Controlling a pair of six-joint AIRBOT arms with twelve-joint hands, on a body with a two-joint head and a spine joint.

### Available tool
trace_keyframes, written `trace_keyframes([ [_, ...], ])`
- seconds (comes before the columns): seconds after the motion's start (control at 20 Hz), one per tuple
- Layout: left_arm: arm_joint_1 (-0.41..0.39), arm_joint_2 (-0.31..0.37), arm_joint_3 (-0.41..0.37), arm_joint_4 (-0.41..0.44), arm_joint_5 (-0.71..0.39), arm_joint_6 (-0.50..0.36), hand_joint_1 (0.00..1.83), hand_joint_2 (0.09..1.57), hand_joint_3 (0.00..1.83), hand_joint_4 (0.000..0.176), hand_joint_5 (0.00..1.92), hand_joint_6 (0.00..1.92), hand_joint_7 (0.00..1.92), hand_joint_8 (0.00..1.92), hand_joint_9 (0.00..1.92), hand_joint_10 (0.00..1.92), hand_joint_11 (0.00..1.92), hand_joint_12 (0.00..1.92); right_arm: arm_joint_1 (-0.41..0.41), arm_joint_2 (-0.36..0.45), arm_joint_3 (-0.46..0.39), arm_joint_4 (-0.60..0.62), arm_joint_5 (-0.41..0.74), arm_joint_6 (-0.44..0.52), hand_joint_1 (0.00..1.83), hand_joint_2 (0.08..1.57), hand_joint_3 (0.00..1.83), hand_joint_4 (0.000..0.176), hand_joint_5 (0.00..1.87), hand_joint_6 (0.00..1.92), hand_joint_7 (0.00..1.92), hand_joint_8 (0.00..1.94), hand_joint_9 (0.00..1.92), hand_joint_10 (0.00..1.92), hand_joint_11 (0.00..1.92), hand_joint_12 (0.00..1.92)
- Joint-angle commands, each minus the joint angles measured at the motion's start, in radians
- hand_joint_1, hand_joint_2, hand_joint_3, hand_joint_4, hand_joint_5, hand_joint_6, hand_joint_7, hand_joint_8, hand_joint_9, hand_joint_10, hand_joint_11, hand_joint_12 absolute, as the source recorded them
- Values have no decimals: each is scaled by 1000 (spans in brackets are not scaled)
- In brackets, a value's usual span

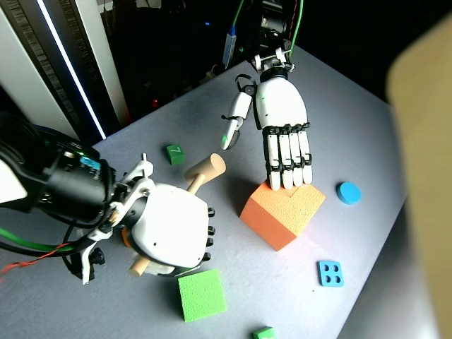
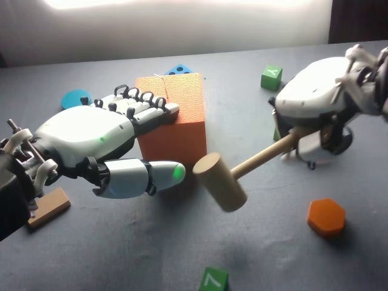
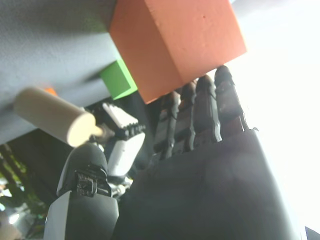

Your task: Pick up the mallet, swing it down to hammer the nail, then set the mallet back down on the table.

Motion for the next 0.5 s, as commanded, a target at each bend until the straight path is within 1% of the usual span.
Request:
trace_keyframes([
  [0.0,-7,-7,4,6,-40,-5,0,1245,2,0,142,7,115,5,77,2,40,46,24,19,-1,-12,59,1,405,1571,9,174,1268,1921,1483,1941,1587,1921,1747,1921],
  [0.1,-12,-7,7,6,-40,-5,0,1248,3,0,159,12,130,10,93,7,54,54,54,52,-1,-12,44,16,401,1571,15,176,1263,1921,1485,1941,1593,1921,1755,1921],
  [0.25,-12,-7,9,6,-40,-5,0,1244,0,0,138,1,120,3,84,2,45,53,98,81,-1,-14,27,20,420,1570,14,176,1259,1921,1480,1941,1587,1921,1758,1921],
  [0.3,-11,-7,9,6,-40,-5,0,1239,0,0,138,2,120,3,85,2,47,55,114,88,-2,-75,28,53,408,1571,16,176,1254,1921,1481,1941,1587,1921,1761,1921],
  [0.35,-10,-7,8,6,-40,-5,0,1239,0,0,138,2,120,3,85,2,47,55,123,91,-4,-244,29,205,408,1571,16,176,1254,1921,1481,1941,1587,1921,1761,1921],
  [0.4,-10,-7,8,6,-40,-5,0,1239,0,0,128,0,111,0,80,0,41,55,131,93,-4,-544,27,479,408,1571,19,176,1256,1921,1490,1941,1602,1921,1772,1921],
  [0.45,-10,-7,8,6,-40,-5,0,1239,0,0,128,0,111,0,80,0,41,55,135,93,-4,-681,20,594,408,1571,19,176,1256,1921,1490,1941,1602,1921,1772,1921],
])
